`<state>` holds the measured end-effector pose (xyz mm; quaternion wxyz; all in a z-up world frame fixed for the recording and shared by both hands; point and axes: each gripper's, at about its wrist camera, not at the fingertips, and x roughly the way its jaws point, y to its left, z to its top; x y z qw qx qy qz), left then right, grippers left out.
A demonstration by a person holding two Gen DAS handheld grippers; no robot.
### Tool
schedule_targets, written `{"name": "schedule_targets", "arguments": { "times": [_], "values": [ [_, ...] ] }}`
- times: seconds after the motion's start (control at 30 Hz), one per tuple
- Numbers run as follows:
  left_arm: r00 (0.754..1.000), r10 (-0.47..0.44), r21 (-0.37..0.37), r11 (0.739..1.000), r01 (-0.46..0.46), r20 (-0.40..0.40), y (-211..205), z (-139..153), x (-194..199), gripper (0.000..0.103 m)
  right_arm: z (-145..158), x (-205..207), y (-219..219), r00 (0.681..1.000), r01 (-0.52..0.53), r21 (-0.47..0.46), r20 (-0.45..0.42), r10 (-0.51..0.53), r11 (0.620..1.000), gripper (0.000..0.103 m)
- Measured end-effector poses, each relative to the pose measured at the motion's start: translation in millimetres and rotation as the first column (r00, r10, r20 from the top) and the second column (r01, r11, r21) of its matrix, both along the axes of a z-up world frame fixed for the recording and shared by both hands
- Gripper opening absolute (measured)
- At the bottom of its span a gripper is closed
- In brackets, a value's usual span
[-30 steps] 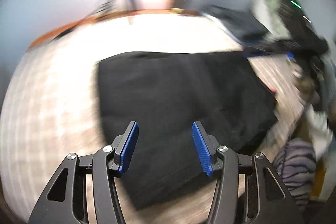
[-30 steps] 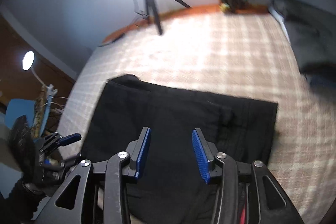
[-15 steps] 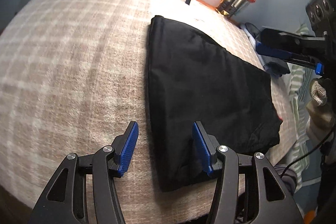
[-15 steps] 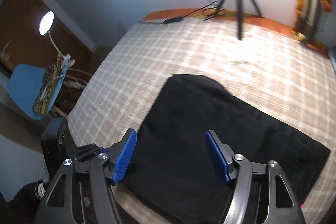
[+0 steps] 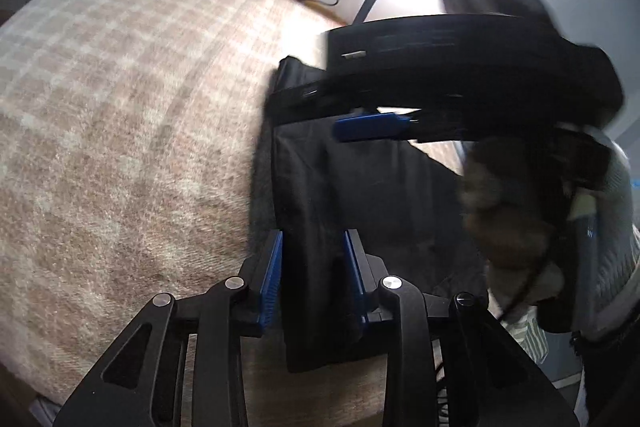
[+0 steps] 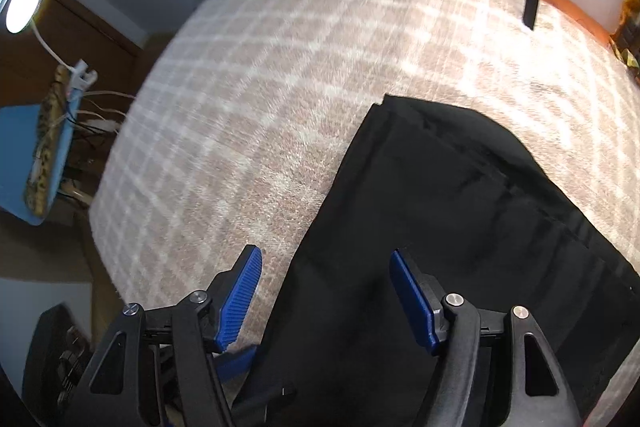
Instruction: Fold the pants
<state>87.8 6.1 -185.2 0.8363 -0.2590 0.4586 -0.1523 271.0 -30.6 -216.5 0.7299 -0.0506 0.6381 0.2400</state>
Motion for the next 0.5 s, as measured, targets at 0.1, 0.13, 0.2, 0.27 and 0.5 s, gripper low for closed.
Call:
{"name": "schedule_targets", "arguments": {
  "times": [0.1, 0.13, 0.2, 0.27, 0.5],
  "values": [
    [1.000, 0.001, 0.003, 1.000, -0.001, 0.018, 0, 2, -6, 0.027, -7, 0, 15, 1.000, -0.022, -0.051, -0.001, 0.022, 0.998, 0.069],
    [1.000, 0.002, 0.005, 1.000, -0.002, 0.022, 1, 3, -7, 0.027, -11, -1, 22, 0.999, -0.035, -0.086, 0.000, 0.035, 0.996, 0.069],
    [1.000, 0.001, 0.011, 1.000, -0.001, 0.028, 1, 4, -9, 0.027, -17, -3, 33, 0.998, -0.059, -0.156, 0.012, 0.061, 0.986, 0.065],
    [0.999, 0.000, 0.022, 1.000, 0.000, 0.032, 2, 6, -12, 0.027, -23, -5, 40, 0.996, -0.068, -0.234, 0.036, 0.078, 0.970, 0.045],
    [0.999, 0.042, 0.083, 0.996, -0.042, 0.003, 4, 2, -15, 0.055, -19, -3, 29, 0.999, -0.037, -0.176, 0.028, 0.042, 0.984, 0.015]
  ]
}}
